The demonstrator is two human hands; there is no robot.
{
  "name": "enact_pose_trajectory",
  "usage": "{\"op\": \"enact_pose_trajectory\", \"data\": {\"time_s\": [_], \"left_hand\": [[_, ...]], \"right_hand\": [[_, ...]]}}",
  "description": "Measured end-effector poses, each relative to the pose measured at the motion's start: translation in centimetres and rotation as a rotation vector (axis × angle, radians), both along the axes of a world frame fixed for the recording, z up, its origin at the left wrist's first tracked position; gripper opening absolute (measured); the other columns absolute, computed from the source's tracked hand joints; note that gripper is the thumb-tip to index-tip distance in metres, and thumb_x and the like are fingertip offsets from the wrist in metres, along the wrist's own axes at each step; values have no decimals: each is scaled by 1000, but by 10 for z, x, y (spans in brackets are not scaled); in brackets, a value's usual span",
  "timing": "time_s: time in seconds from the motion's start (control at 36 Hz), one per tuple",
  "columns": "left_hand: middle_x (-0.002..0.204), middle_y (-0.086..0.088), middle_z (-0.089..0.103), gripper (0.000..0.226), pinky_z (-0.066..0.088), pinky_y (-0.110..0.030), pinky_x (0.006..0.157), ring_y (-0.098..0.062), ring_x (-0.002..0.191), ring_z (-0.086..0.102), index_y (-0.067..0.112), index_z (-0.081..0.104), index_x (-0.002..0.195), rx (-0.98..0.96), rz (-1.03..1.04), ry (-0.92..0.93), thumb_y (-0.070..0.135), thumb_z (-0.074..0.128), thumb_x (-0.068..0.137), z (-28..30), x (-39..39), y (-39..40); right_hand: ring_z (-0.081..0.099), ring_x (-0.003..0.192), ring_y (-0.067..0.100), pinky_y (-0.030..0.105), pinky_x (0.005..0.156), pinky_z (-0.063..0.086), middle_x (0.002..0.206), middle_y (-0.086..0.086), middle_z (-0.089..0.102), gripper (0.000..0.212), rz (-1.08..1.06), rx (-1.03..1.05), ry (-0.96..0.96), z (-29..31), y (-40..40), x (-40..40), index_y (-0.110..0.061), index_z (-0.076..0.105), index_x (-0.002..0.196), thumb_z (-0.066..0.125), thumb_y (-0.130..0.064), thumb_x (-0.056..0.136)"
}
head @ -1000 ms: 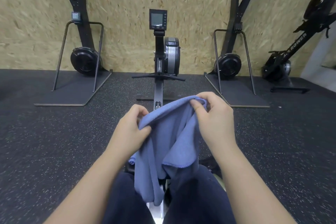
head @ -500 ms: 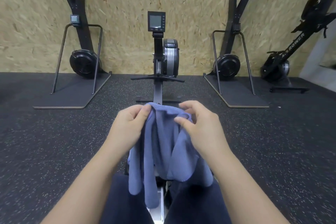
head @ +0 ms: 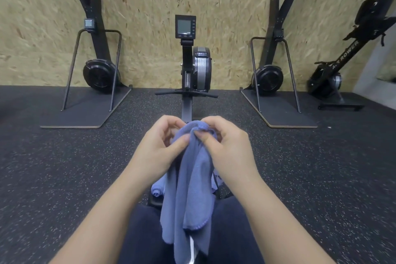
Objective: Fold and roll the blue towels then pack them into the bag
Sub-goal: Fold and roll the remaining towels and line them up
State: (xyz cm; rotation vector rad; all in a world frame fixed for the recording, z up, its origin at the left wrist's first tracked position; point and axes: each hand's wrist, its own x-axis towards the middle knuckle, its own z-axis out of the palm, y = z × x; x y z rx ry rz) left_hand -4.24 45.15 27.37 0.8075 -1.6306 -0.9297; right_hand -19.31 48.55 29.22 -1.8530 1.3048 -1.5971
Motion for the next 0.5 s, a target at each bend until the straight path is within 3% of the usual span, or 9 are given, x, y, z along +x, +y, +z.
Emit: {"op": "enact_pose_trajectory", "data": {"time_s": [0.14, 0.25, 0.42, 0.5], "left_hand": [[83, 14, 62, 30, 46, -28, 70, -7, 73, 56, 37, 53, 90, -36, 77, -204, 16, 56, 68, -11, 4, -2], [80, 18, 60, 37, 45, -31, 66, -6, 70, 54, 40, 50, 87, 2, 124, -285, 14, 49, 61, -17, 8, -2], [77, 19, 63, 27, 50, -36, 71, -13, 70, 59, 30, 57, 81, 27, 288, -422, 5, 66, 75, -32, 22, -12], [73, 20, 67, 18, 50, -28, 68, -8, 67, 61, 27, 65, 78, 69, 303, -447, 11, 72, 81, -41, 30, -16]], "right_hand": [[58, 77, 4, 14, 71, 42, 83, -4, 66, 10, -39, -13, -19, 0, -2, -6, -18, 68, 85, 66, -8, 86], [58, 78, 5, 17, 73, 44, 84, -5, 66, 13, -77, -4, -46, 1, -5, -14, -21, 68, 85, 65, -8, 86], [59, 76, 8, 25, 73, 47, 80, -7, 66, 15, -156, -2, -119, 2, -8, -30, -23, 66, 83, 65, -8, 87], [58, 75, 8, 25, 72, 47, 80, -5, 65, 15, -199, 1, -129, 2, -9, -37, -23, 66, 83, 64, -8, 87]]}}
